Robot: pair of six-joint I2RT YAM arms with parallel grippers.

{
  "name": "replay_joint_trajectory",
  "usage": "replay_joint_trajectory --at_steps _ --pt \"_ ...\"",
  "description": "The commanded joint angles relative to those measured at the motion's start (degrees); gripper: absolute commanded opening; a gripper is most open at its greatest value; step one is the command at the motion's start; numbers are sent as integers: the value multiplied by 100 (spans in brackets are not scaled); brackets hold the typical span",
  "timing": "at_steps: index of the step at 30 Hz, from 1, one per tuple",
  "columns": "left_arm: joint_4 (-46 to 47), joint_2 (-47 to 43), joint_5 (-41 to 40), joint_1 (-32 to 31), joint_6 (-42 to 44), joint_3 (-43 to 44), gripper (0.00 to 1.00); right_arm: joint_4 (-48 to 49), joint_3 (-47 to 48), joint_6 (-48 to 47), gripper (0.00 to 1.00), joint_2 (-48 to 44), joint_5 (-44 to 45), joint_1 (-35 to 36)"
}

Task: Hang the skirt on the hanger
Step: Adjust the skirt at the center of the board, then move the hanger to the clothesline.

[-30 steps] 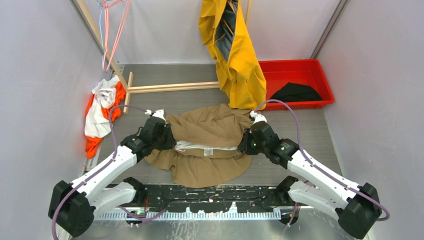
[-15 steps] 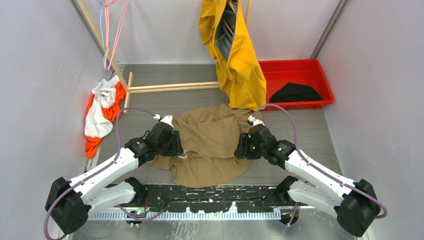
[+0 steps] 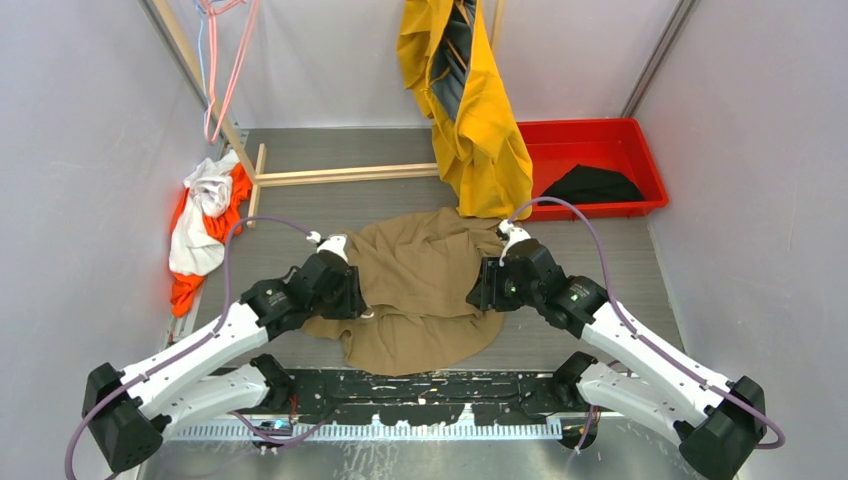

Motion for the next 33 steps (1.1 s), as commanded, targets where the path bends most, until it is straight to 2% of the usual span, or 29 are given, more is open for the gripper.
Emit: replay_joint_trajectory --at_steps 1,4,8,10,14,18,22,26,30,33 --pt "183 45 -546 -58 -51 411 44 165 113 -126 50 -15 -192 -3" --pt "221 295 -1291 -47 332 1150 52 142 209 -200 52 13 -256 -4" --pt "-72 1016 -1846 154 1192 3090 66 24 455 -292 52 44 -324 5" --pt "-314 1407 -1601 727 1515 4047 67 11 536 -310 52 30 -354 11" --pt "-866 2232 -1472 1372 2222 6214 68 1 645 -298 52 -4 -360 37" --pt "-1141 2960 -1450 2196 2829 7861 67 10 753 -306 52 -1 -369 74" --pt "-465 3079 -922 3139 3067 8199 65 24 802 -324 52 -10 -367 85" --pt "-579 3491 -163 4324 2778 8704 62 52 757 -315 52 4 -428 85" --pt "43 3329 68 5026 2562 8323 62 89 687 -300 52 -5 -498 86" --pt "322 3365 270 5285 2353 8138 62 124 647 -302 52 71 -551 89"
